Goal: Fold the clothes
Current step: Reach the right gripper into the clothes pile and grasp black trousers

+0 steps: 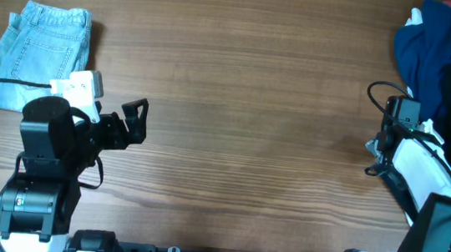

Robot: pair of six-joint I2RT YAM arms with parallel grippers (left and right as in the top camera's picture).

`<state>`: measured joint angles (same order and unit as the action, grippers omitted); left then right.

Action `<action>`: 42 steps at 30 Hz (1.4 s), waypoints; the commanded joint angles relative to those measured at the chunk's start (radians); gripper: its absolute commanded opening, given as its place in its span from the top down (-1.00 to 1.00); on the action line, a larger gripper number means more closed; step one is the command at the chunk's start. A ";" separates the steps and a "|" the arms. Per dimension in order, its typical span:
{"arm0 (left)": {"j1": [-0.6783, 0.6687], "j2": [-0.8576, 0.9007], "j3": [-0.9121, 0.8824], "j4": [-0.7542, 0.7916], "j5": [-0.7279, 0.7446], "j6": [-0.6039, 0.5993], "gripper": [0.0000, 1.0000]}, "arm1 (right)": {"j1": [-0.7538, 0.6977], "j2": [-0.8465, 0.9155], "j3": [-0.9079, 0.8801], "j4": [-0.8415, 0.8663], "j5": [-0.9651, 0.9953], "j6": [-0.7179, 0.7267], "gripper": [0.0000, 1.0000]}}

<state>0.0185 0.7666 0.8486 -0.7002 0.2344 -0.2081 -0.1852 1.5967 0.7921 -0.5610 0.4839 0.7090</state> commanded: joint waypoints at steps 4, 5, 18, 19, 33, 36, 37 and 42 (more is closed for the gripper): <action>-0.006 -0.001 0.021 0.003 0.011 -0.010 -1.00 | -0.003 0.018 0.016 0.019 -0.019 0.005 -0.27; -0.006 -0.001 0.021 0.003 0.011 -0.010 -1.00 | -0.003 0.018 0.014 0.023 -0.019 0.005 -0.26; -0.006 -0.001 0.021 0.002 0.011 -0.010 -0.99 | -0.003 0.018 -0.063 0.078 -0.075 0.005 -0.17; -0.006 -0.001 0.021 0.003 0.011 -0.010 -0.99 | -0.003 0.018 -0.068 0.079 -0.074 0.005 -0.16; -0.005 -0.001 0.021 0.003 0.011 -0.010 -1.00 | -0.003 0.012 -0.064 0.084 -0.074 -0.010 0.91; -0.005 -0.001 0.021 0.003 0.011 -0.010 -1.00 | -0.003 -0.023 -0.023 0.057 -0.074 -0.091 0.91; -0.005 -0.001 0.021 0.004 0.011 -0.010 -1.00 | -0.003 -0.044 -0.003 0.042 -0.074 -0.119 0.92; -0.005 -0.001 0.021 0.004 0.008 -0.010 -1.00 | 0.003 -0.241 0.178 -0.047 -0.198 -0.301 0.91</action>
<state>0.0185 0.7666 0.8486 -0.7002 0.2340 -0.2081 -0.1871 1.4635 0.8593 -0.6079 0.3847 0.5362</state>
